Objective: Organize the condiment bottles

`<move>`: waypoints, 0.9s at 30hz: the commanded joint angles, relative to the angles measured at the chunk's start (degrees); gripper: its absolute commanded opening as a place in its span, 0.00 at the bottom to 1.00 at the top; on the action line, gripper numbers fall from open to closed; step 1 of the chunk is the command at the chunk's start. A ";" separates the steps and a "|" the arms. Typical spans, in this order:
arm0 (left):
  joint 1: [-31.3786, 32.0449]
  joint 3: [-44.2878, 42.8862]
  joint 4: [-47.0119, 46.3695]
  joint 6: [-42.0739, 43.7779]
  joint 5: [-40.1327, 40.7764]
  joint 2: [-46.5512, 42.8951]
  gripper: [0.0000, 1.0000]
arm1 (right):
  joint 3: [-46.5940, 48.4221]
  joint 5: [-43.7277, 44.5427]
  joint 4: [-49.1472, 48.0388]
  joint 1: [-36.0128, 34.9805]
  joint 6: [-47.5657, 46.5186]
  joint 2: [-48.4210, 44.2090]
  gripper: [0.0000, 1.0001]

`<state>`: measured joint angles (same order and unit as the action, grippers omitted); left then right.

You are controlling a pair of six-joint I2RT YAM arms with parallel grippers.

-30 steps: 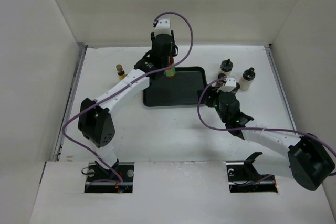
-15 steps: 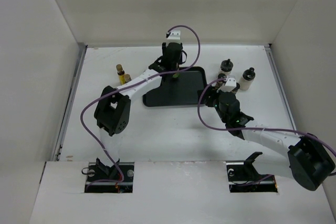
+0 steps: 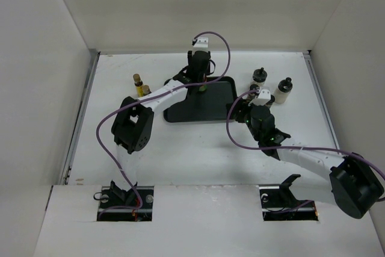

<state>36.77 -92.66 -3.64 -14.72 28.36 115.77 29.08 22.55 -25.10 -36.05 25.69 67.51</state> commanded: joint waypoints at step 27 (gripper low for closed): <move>-0.43 28.83 -12.10 -1.62 9.60 -33.91 0.65 | 0.54 0.04 -2.85 -0.02 -0.03 -0.62 0.83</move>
<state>37.10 -68.29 -14.02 -14.96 34.79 89.56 29.08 22.57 -25.10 -36.05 25.69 67.51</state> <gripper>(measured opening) 0.665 0.831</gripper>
